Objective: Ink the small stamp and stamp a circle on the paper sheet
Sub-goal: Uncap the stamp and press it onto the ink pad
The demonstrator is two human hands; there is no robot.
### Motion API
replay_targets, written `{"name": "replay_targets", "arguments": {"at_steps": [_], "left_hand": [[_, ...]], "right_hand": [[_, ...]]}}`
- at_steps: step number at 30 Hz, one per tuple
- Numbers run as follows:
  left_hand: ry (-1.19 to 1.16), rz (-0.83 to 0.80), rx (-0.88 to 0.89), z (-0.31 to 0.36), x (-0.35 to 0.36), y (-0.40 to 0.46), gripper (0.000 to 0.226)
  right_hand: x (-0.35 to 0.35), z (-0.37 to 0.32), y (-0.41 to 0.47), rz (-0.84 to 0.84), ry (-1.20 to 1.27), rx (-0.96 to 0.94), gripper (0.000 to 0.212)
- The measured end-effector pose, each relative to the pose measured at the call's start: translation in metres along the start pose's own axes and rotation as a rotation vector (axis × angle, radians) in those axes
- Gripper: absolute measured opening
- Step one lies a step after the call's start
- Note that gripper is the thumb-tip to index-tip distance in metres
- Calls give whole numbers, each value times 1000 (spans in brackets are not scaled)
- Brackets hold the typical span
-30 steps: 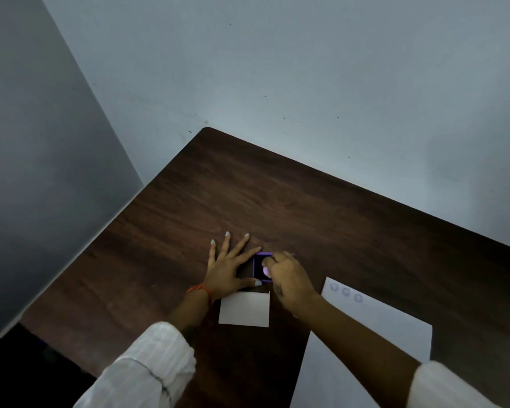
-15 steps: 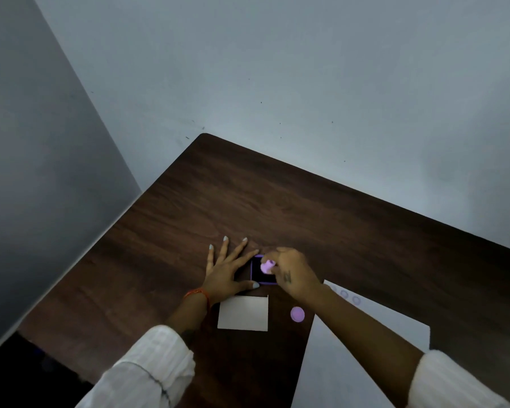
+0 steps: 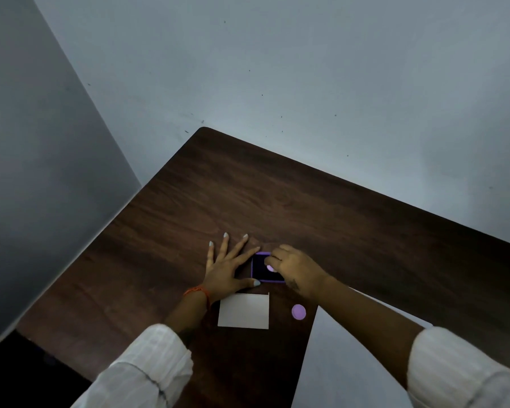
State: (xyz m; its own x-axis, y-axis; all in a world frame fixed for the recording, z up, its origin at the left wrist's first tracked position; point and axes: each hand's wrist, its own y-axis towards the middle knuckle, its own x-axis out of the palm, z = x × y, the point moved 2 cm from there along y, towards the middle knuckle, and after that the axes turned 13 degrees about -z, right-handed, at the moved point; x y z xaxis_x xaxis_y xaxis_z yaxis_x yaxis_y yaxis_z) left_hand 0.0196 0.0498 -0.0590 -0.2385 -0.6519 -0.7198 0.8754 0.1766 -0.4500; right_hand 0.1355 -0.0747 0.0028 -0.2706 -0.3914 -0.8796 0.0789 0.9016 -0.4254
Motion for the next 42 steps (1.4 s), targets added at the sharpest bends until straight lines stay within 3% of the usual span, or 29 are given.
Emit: {"name": "replay_targets", "arguments": {"at_steps": [7, 10, 18, 23, 27, 32, 34, 39, 42], "left_hand": [[-2, -12, 20, -1, -1, -1, 104], [4, -7, 10, -1, -1, -1, 104], [-5, 19, 24, -3, 1, 1, 106], [-8, 5, 26, -1, 0, 1, 106], [-17, 11, 14, 1, -1, -1, 90], [-21, 11, 19, 0, -1, -1, 101], [-14, 11, 15, -2, -1, 0, 102], [-10, 11, 26, -2, 1, 1, 108], [-13, 13, 13, -1, 1, 0, 93]], "right_hand": [[-9, 2, 4, 62, 297, 218, 20], [2, -6, -1, -16, 230, 187, 24], [18, -11, -4, 87, 133, 161, 28], [21, -4, -7, 155, 6, 3, 33], [16, -12, -6, 135, 184, 116, 23], [-1, -6, -2, 147, 408, 289, 22], [0, -5, -2, 95, 307, 299, 21], [3, -14, 3, 47, 139, 312, 39], [-4, -8, 2, -13, -20, 161, 41]]}}
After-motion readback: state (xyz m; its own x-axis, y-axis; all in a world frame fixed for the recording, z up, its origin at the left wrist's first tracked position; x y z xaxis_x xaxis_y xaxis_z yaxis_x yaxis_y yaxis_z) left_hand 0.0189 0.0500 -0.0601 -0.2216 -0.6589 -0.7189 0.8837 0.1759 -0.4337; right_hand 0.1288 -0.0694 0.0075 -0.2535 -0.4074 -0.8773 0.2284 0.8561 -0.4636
